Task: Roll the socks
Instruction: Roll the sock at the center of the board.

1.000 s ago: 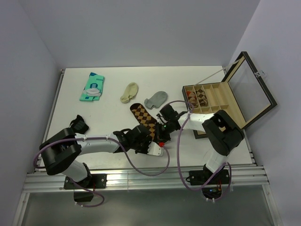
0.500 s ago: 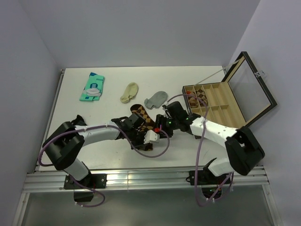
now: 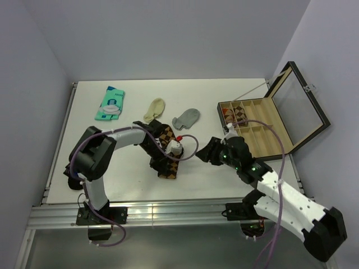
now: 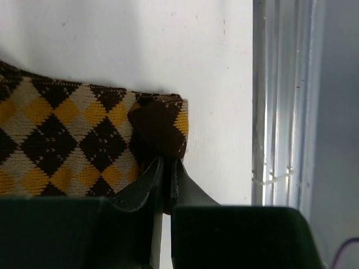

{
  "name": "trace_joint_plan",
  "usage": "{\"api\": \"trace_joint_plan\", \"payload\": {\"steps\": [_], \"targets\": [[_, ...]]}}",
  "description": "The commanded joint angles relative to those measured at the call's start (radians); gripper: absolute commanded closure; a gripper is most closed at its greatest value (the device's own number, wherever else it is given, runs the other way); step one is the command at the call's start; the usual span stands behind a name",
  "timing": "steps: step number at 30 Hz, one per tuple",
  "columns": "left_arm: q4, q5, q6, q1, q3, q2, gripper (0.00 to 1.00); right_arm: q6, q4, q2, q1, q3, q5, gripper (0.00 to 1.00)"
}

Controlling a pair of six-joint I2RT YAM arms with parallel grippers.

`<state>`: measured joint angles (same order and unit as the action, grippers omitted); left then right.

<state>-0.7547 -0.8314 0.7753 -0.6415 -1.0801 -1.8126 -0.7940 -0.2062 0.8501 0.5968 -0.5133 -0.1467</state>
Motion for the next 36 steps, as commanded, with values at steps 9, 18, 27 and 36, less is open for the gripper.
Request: {"api": "trace_joint_plan", "payload": {"steps": [9, 18, 27, 36], "targets": [[-0.489, -0.184, 0.206, 0.078, -0.311, -0.374, 1.0, 0.182, 0.249, -0.221, 0.262, 0.164, 0.304, 0.43], [-0.595, -0.198, 0.082, 0.106, -0.477, -0.51, 1.0, 0.4, 0.444, 0.11, 0.526, 0.121, 0.443, 0.44], [-0.543, -0.126, -0.086, 0.112, -0.511, -0.56, 1.0, 0.512, 0.613, 0.354, 0.534, 0.069, 0.329, 0.5], [-0.482, -0.071, -0.176, 0.111, -0.508, -0.559, 1.0, 0.578, 0.662, 0.569, 0.532, -0.017, 0.289, 0.52]]}}
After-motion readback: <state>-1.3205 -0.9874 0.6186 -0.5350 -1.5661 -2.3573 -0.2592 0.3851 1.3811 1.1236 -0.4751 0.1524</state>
